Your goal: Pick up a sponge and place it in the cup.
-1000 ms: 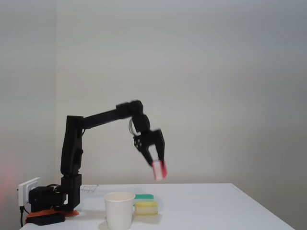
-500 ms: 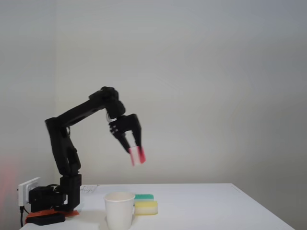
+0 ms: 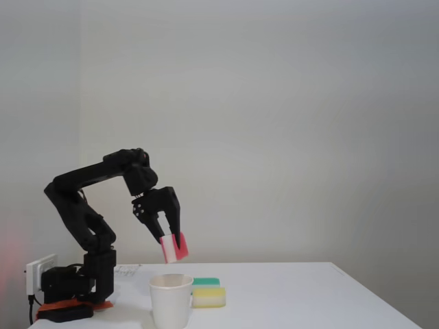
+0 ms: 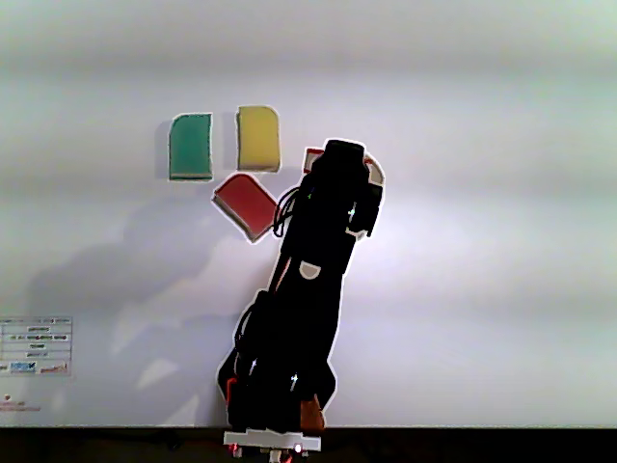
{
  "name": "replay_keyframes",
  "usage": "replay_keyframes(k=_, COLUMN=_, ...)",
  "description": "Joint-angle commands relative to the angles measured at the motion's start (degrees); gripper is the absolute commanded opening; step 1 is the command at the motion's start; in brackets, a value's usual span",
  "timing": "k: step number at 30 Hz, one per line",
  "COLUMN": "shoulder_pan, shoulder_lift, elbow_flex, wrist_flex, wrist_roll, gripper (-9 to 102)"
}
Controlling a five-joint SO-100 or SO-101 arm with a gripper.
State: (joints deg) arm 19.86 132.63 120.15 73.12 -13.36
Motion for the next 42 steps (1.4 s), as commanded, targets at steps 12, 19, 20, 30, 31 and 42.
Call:
replay_keyframes(k=12, shoulder_pan=3.8, shoulder_lift=3.7, elbow_flex=4.4, wrist_flex=-2.3, wrist_roll=-4.0, gripper=8)
replay_keyframes(k=19, shoulder_pan=4.7, shoulder_lift=3.4, elbow_flex=4.0, wrist_flex=-2.8, wrist_roll=-5.1, gripper=18)
replay_keyframes(k=20, shoulder_pan=4.7, shoulder_lift=3.3, elbow_flex=4.0, wrist_flex=-2.8, wrist_roll=-5.1, gripper=18)
replay_keyframes(k=30, shoulder_pan=4.7, shoulder_lift=3.3, elbow_flex=2.8, wrist_flex=-1.9, wrist_roll=-5.0, gripper=19)
replay_keyframes(k=31, shoulder_pan=4.7, shoulder_lift=3.3, elbow_flex=2.5, wrist_flex=-1.6, wrist_roll=-4.8, gripper=19)
replay_keyframes(k=42, shoulder_pan=1.8, shoulder_lift=7.1, elbow_flex=-0.5, wrist_flex=-0.1, wrist_roll=-0.1, gripper=0)
